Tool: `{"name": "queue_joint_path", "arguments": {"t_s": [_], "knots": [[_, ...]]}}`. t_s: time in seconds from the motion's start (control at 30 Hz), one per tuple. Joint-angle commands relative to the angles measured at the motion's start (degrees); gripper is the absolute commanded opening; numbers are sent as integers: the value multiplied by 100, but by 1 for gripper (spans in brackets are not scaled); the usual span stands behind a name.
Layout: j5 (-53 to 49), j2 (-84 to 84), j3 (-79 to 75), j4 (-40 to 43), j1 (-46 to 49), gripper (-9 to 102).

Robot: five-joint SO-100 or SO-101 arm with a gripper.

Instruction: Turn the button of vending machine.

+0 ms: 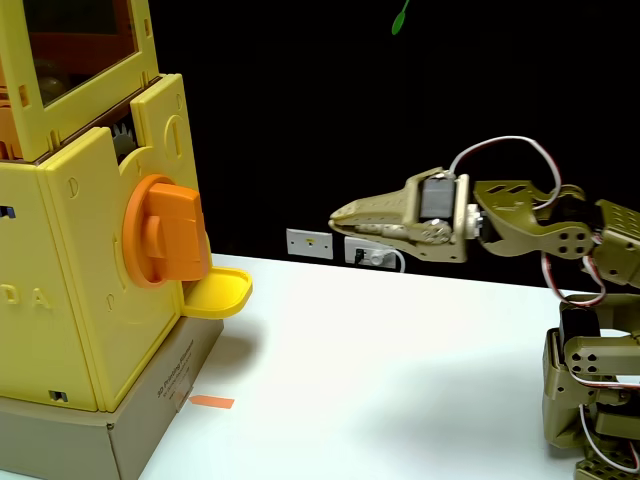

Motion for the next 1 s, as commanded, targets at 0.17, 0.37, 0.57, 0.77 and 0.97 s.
{"name": "queue_joint_path", "arguments": {"t_s": [0.17,0.37,0.57,0.77,0.97], "knots": [[-1406,-650,149,-1723,97,13],[-2628,-1336,668,-3393,-79,18],[-3850,-2285,1345,-5335,-220,24],[-4201,-3155,782,-4878,-53,33],[-4236,-4131,-44,-4772,97,38]]}}
